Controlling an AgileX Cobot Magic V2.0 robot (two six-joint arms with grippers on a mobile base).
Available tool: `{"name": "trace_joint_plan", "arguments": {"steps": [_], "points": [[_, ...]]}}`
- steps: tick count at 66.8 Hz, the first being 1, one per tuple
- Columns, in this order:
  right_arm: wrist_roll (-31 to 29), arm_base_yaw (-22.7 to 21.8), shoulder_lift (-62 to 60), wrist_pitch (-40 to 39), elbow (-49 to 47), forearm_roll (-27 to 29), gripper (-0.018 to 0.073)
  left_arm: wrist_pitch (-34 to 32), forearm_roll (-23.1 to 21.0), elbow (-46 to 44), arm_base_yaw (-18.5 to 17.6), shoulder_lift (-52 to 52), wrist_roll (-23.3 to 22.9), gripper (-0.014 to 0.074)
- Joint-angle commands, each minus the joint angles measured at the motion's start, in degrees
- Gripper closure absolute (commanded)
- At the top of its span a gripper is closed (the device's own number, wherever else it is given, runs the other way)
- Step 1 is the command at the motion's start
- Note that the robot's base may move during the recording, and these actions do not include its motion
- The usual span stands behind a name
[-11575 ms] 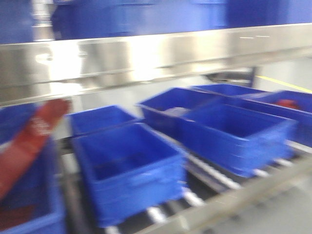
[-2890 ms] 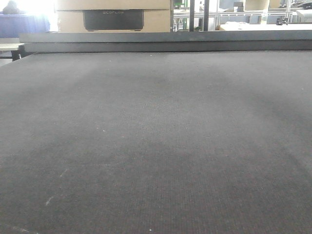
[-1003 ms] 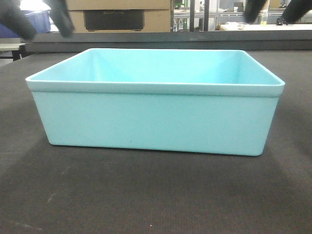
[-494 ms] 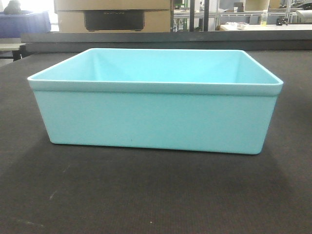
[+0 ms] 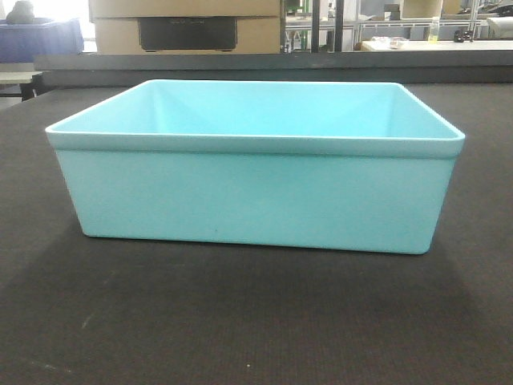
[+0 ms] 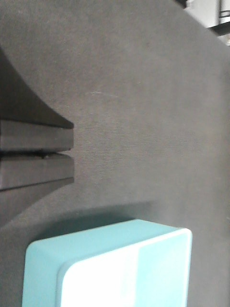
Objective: Fetch blue bin and place on conveyor start
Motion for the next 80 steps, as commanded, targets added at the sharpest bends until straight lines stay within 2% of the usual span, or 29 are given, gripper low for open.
{"name": "trace_joint_plan", "arguments": {"steps": [1, 11, 18, 72, 80], "points": [[-0.93, -0.1, -7.43, -2.36, 0.36, -0.8, 0.0721, -1.5, -0.04, 0.8, 0.25, -4.87, 0.33, 0.0707], [-0.93, -0.1, -18.68, -2.8, 0.36, -0.8, 0.0721, -1.4, 0.01, 0.84, 0.25, -10.85, 0.33, 0.0707], [-0.93, -0.1, -22.18, -2.8, 0.36, -0.8, 0.0721, -1.4, 0.01, 0.84, 0.25, -13.0, 0.33, 0.0707], [-0.93, -0.1, -22.62, -2.8, 0.36, -0.8, 0.0721, -1.87, 0.01, 0.95, 0.25, -13.98, 0.33, 0.0707], [-0.93, -0.1, -22.62, -2.8, 0.36, -0.8, 0.0721, -1.83, -1.5, 2.54, 1.12, -16.13, 1.17, 0.0707]]}}
